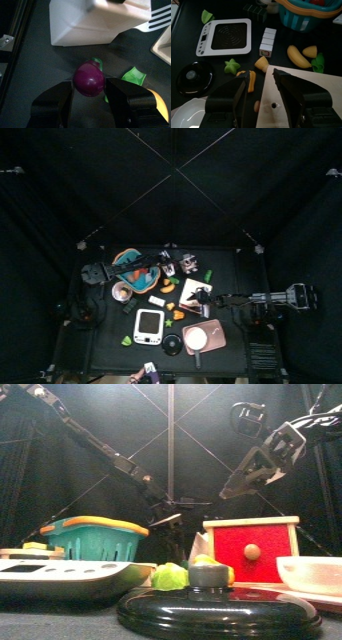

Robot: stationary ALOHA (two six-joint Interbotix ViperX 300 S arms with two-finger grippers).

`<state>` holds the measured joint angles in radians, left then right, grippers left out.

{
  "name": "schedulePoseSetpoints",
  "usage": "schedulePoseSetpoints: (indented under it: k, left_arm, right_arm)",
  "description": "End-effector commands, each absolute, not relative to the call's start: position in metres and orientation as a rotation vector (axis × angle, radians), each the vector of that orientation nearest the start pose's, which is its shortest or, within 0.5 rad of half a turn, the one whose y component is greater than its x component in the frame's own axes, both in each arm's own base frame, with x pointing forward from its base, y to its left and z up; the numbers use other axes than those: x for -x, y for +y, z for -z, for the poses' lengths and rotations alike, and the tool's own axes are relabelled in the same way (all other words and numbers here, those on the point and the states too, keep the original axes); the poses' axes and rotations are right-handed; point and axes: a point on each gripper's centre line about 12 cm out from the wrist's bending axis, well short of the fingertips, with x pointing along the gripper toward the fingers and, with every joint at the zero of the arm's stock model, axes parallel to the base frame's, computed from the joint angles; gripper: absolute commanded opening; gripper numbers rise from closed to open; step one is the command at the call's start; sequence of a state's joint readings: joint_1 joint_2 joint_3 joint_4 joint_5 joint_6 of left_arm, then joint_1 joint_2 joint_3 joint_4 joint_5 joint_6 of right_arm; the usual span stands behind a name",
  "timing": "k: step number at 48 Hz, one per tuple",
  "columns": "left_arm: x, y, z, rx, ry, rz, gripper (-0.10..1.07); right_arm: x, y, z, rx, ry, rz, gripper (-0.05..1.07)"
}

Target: Grab eggplant

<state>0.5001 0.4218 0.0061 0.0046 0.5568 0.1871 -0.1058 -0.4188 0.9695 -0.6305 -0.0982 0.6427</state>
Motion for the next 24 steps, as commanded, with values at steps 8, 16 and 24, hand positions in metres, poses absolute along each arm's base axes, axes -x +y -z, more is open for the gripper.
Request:
schedulePoseSetpoints:
  k: [8,16,24]
  left_arm:
    - [-0.4593,0.2442,-0.1969,0.038,0.907,-0.373,0.81]
    - [-0.4599,0.2438,-0.1974,0.035,0.906,-0.372,0.81]
    - [-0.4599,0.2437,-0.1974,0.037,0.906,-0.372,0.81]
  right_arm:
    - [-0.2952,-0.0244,-0.2243,-0.050,0.437,0.047,0.80]
    - [-0.2954,-0.0244,-0.2238,-0.051,0.439,0.047,0.80]
    - [-0.2949,-0.0244,-0.2237,-0.051,0.439,0.047,0.80]
